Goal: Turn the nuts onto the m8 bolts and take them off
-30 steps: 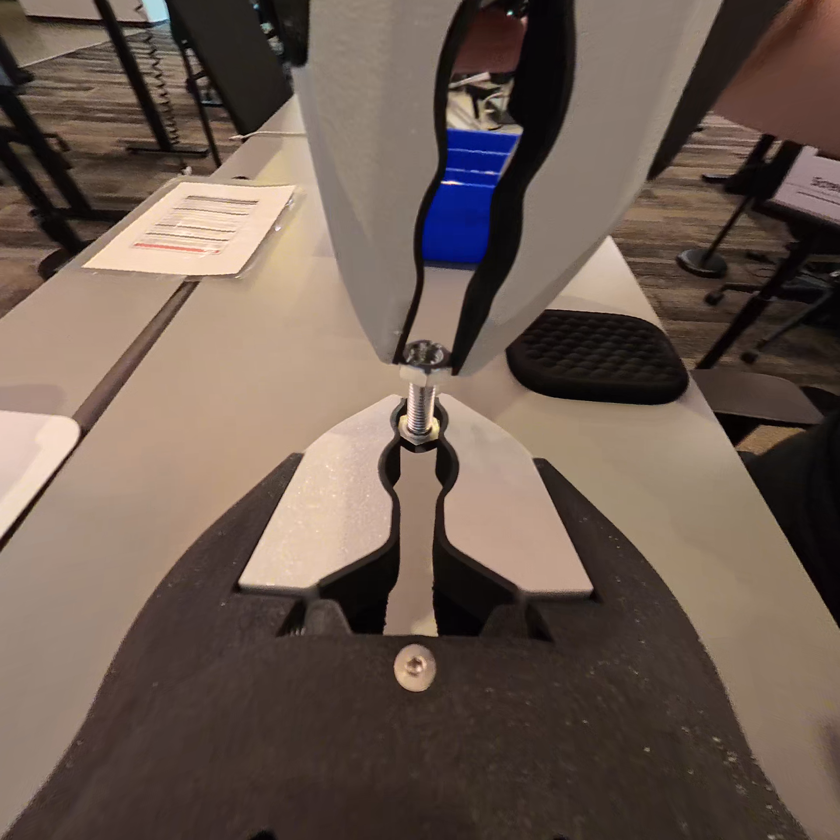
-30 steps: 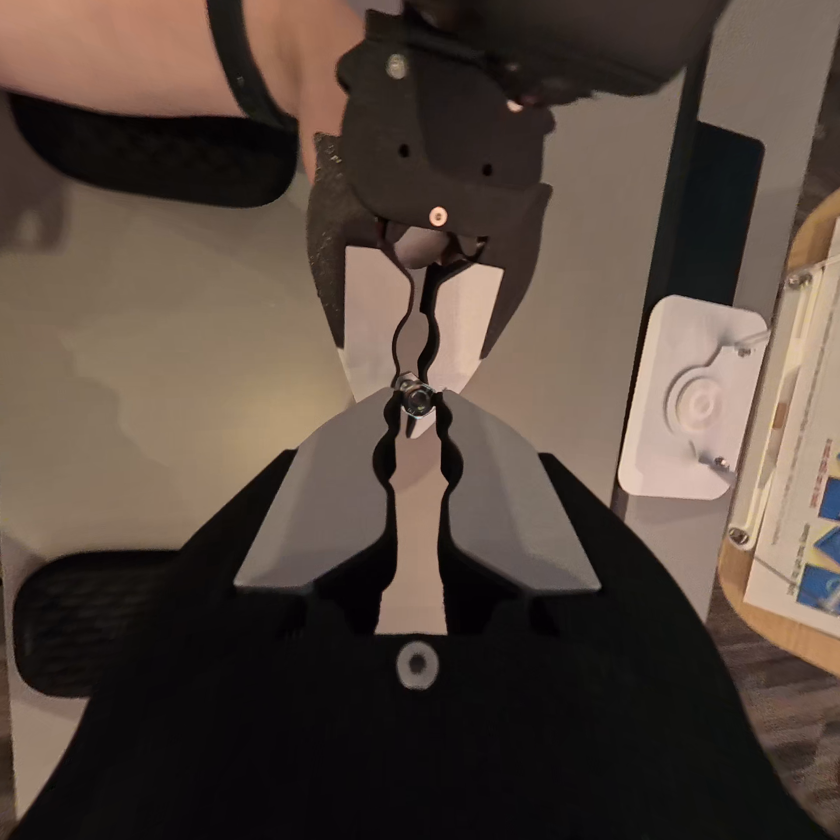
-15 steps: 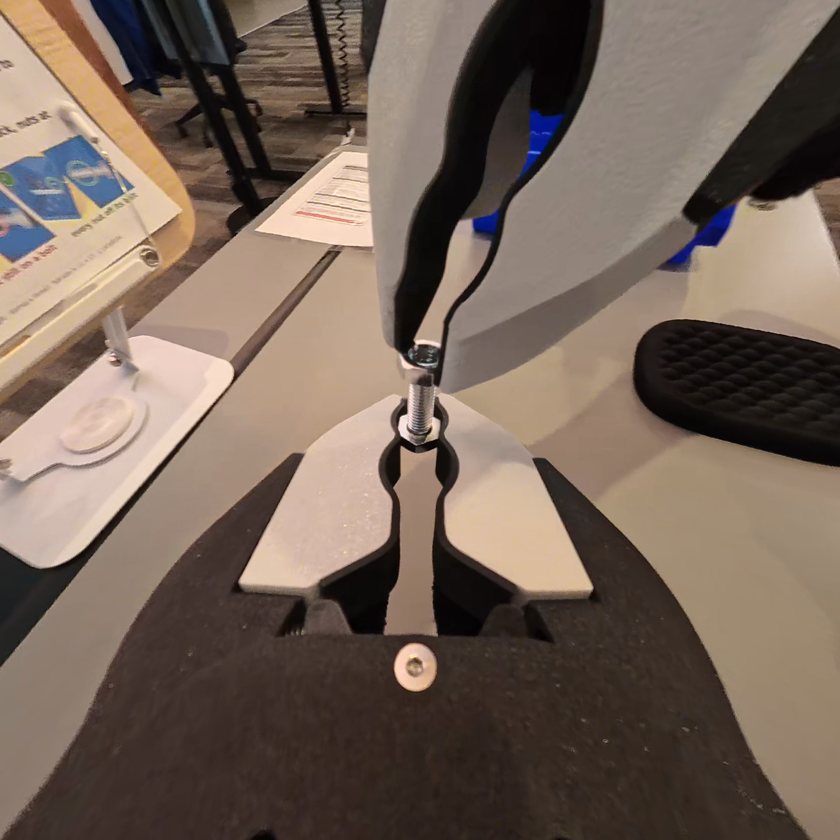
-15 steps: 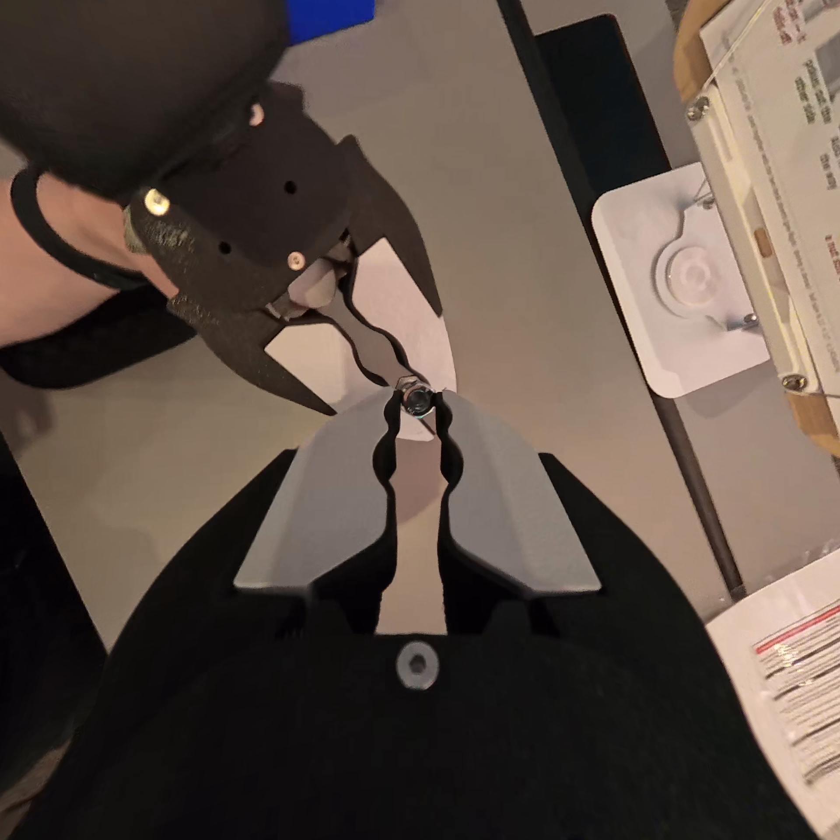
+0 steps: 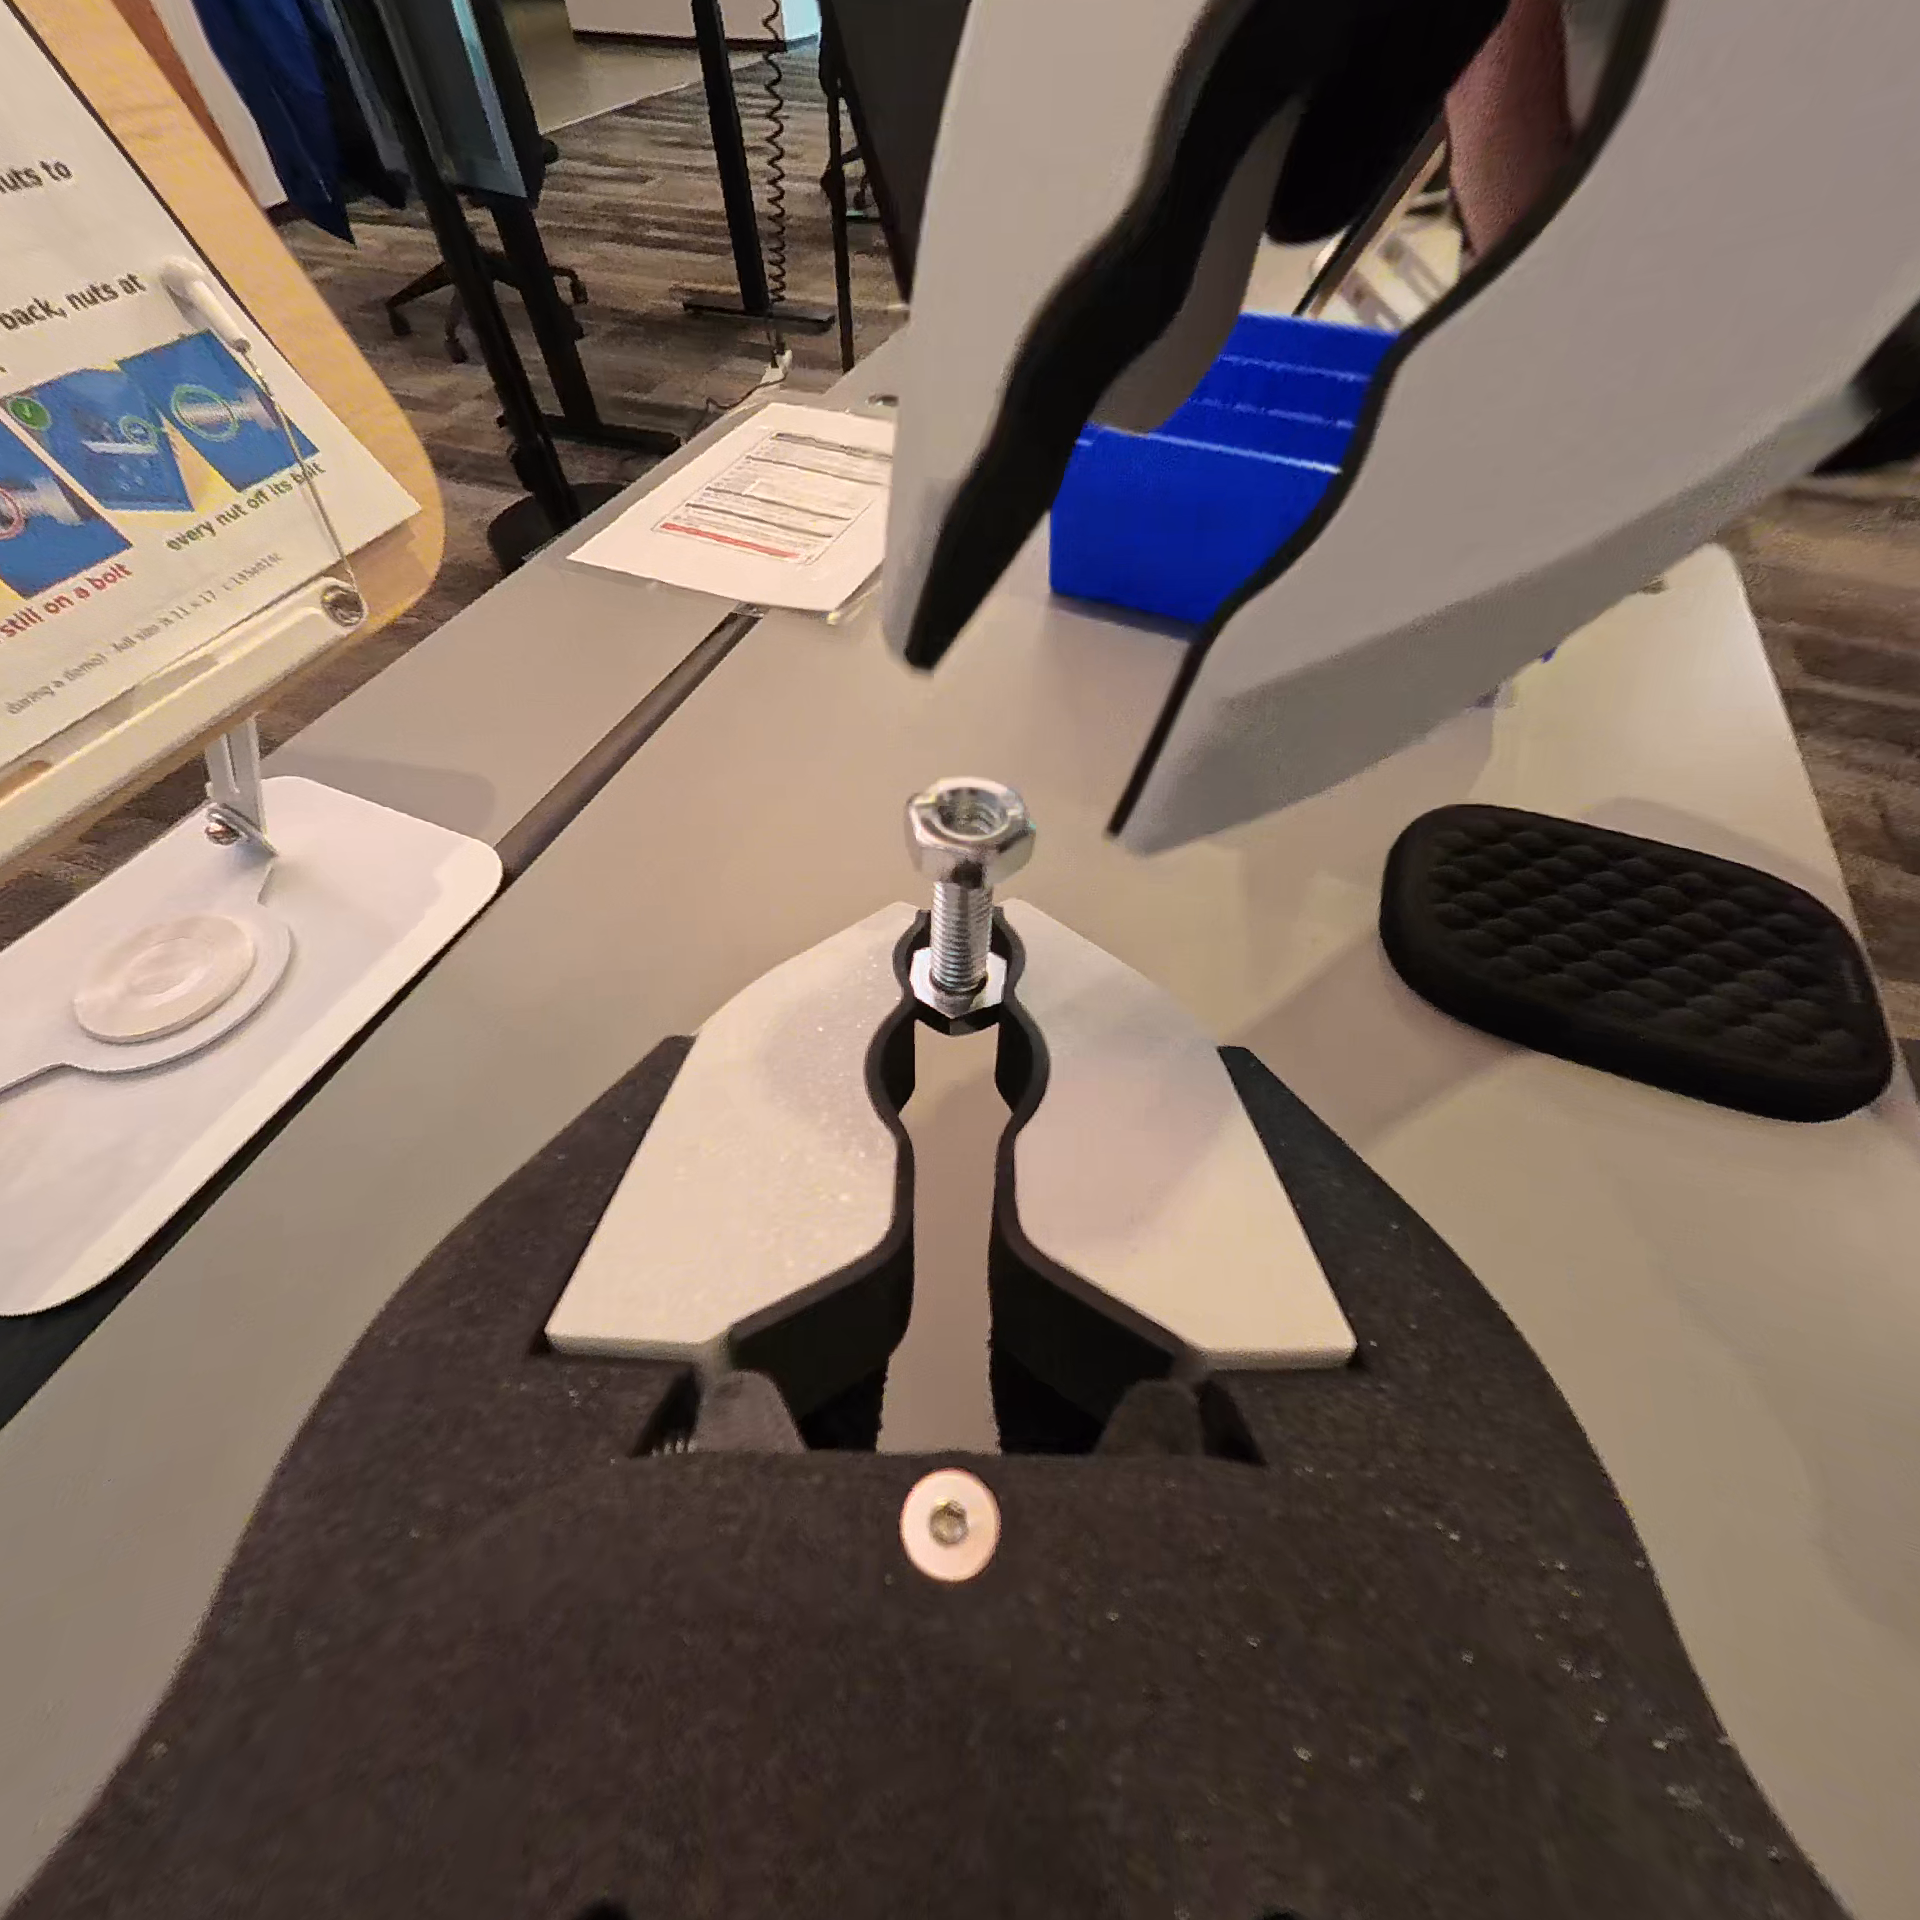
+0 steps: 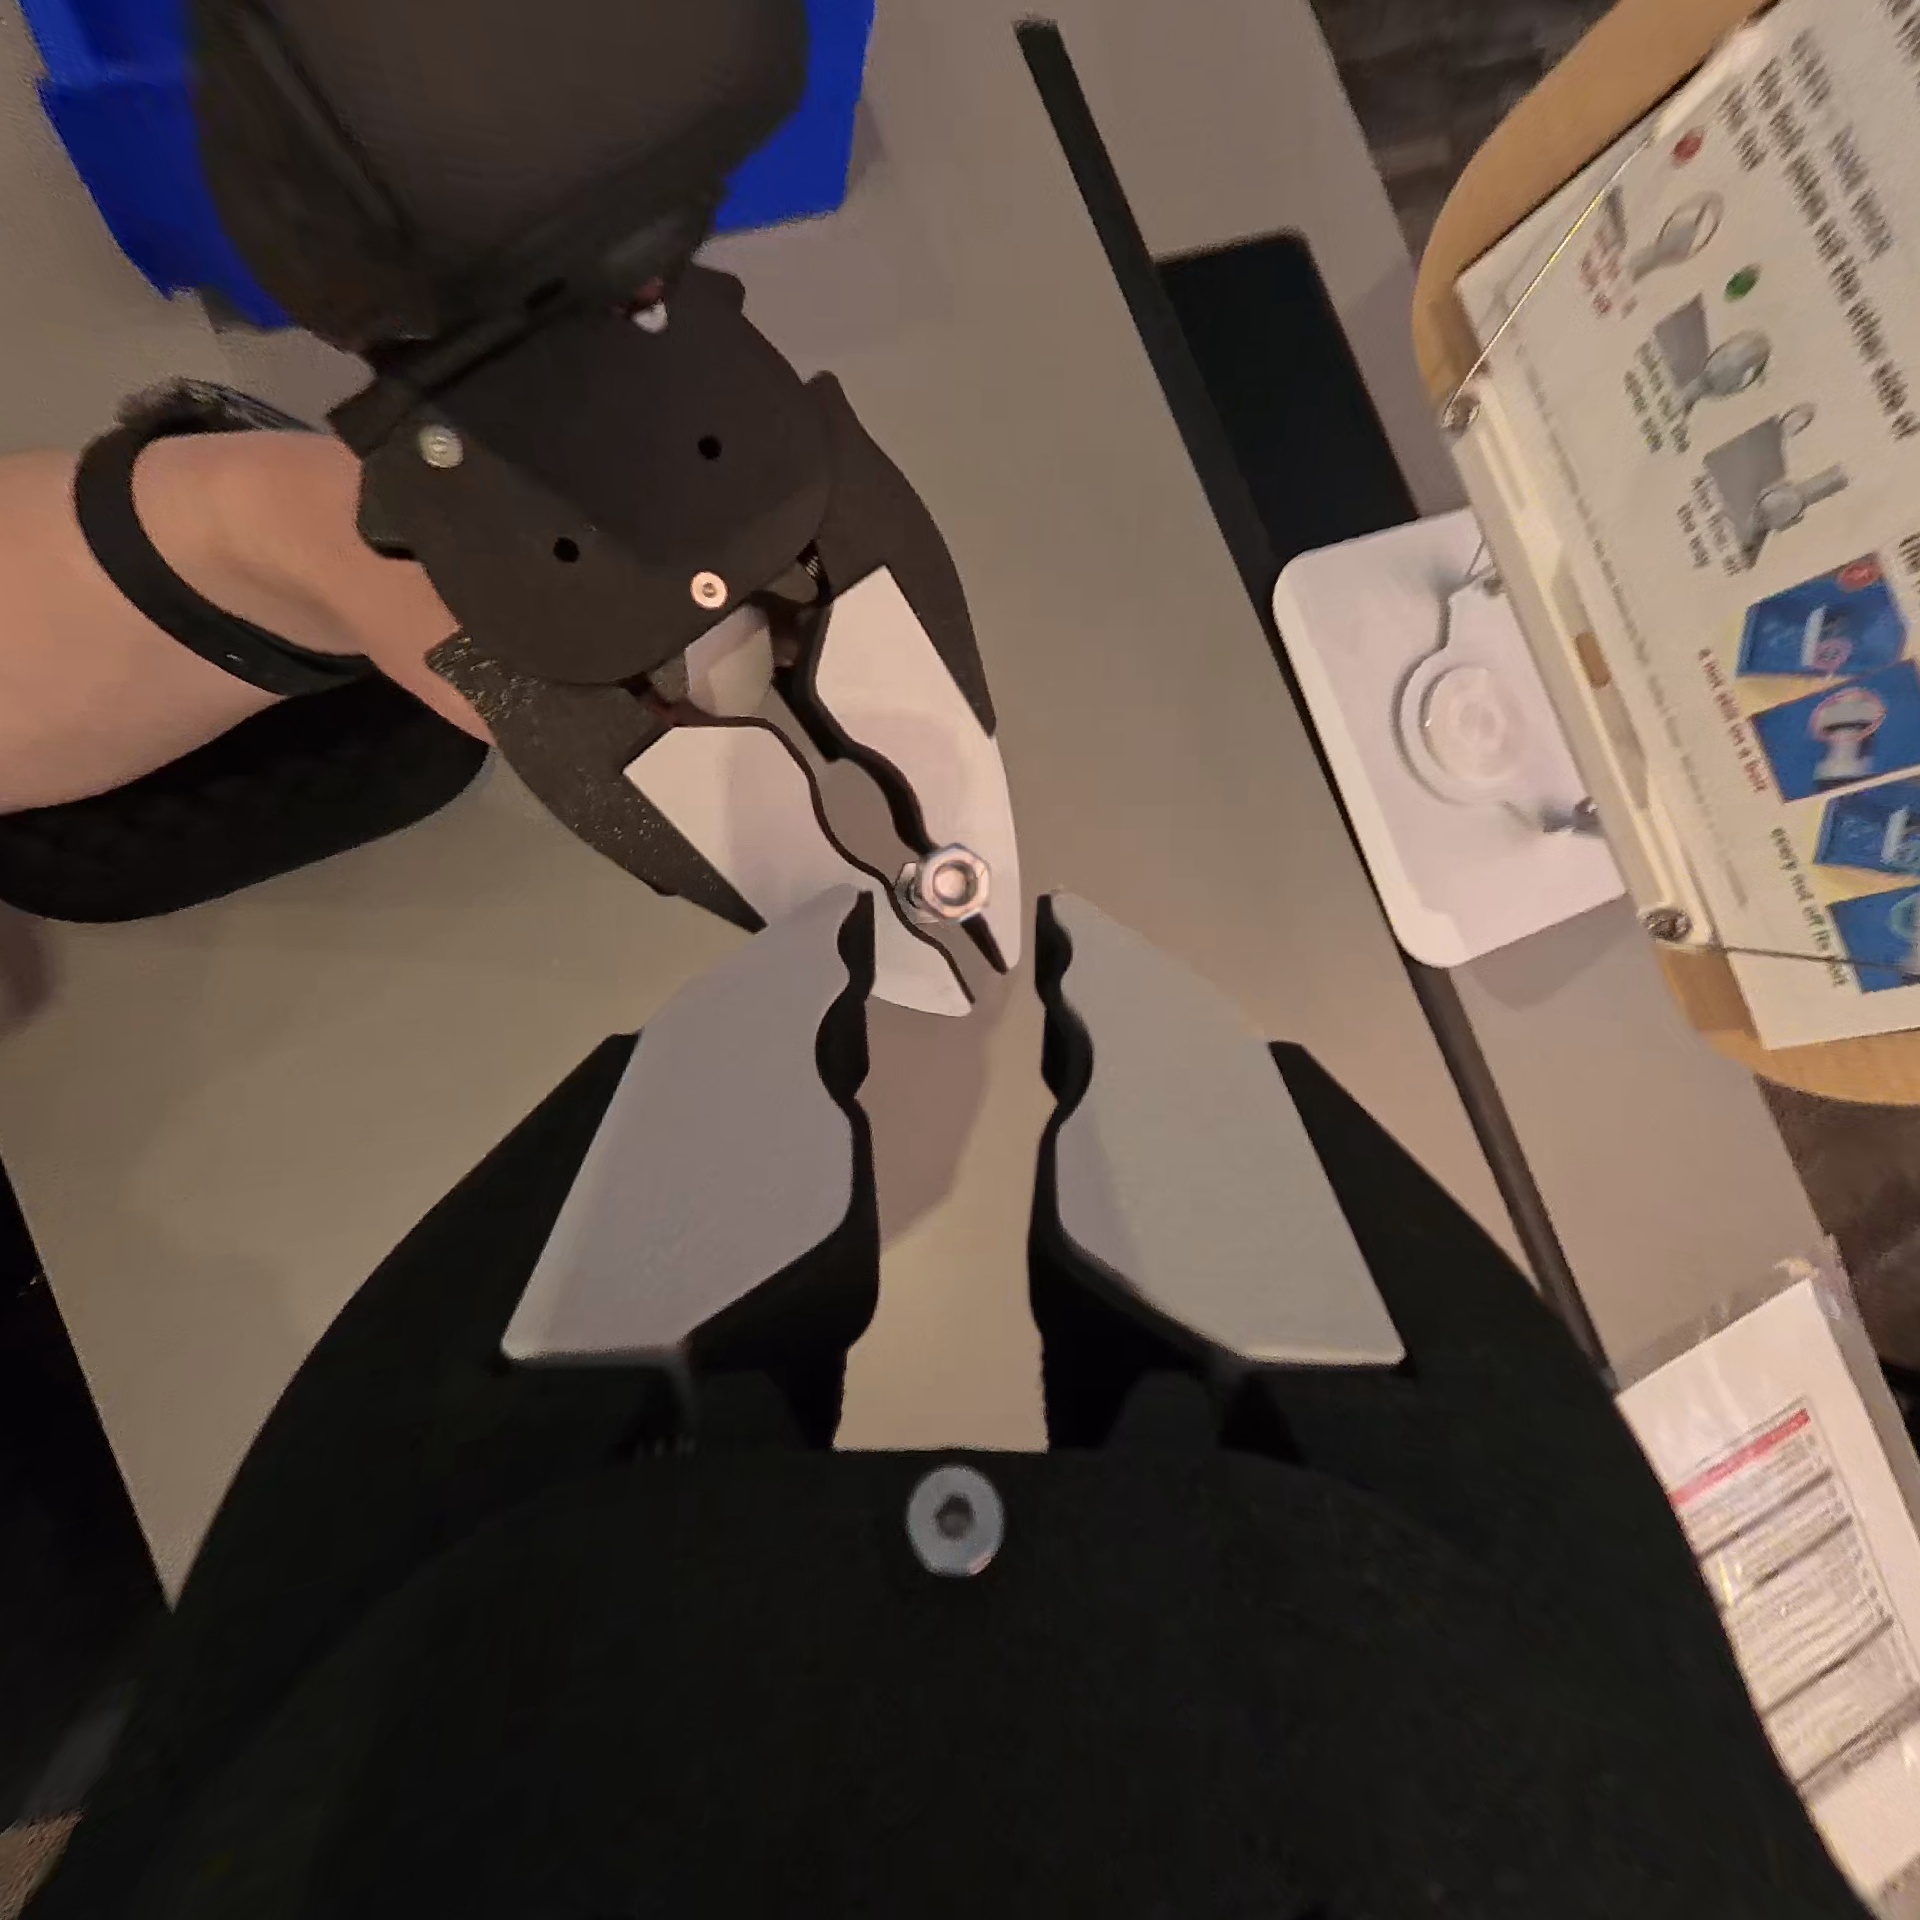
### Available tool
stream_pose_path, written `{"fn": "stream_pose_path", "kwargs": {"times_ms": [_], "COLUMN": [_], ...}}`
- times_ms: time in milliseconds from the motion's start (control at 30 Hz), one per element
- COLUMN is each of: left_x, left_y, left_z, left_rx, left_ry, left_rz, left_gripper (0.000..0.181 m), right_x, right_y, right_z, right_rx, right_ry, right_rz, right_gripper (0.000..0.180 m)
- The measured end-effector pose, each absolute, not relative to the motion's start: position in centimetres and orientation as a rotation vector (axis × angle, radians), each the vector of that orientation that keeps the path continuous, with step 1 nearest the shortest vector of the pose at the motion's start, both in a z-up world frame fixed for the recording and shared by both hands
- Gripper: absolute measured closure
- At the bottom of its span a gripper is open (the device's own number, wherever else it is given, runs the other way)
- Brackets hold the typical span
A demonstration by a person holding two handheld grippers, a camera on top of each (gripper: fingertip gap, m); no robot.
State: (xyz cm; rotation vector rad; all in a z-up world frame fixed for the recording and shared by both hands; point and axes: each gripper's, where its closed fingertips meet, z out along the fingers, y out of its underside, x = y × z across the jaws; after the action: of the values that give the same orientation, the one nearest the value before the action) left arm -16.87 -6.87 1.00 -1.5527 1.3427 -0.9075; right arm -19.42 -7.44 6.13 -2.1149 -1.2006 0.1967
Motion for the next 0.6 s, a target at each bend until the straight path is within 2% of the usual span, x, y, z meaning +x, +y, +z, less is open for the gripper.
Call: {"fn": "stream_pose_path", "kwargs": {"times_ms": [200,300,400,500,600], "left_x": [-17.7,-18.0,-18.2,-18.1,-18.0], "left_y": [-7.7,-8.5,-9.2,-9.4,-9.0], "left_z": [2.4,3.7,4.9,4.9,4.2], "left_rx": [-1.486,-1.437,-1.407,-1.418,-1.464], "left_ry": [1.360,1.346,1.322,1.328,1.349], "left_rz": [-1.023,-1.110,-1.200,-1.190,-1.087], "left_gripper": [0.171,0.171,0.171,0.171,0.171], "right_x": [-20.5,-20.5,-20.1,-19.8,-19.4], "right_y": [-8.6,-9.6,-10.1,-9.8,-8.7], "right_z": [10.4,11.8,12.4,12.3,9.2], "right_rx": [-1.684,-1.455,-1.307,-1.240,-1.441], "right_ry": [-1.211,-1.133,-1.066,-1.050,-1.168], "right_rz": [0.542,0.848,1.089,1.082,0.770], "right_gripper": [0.134,0.127,0.127,0.135,0.134]}}
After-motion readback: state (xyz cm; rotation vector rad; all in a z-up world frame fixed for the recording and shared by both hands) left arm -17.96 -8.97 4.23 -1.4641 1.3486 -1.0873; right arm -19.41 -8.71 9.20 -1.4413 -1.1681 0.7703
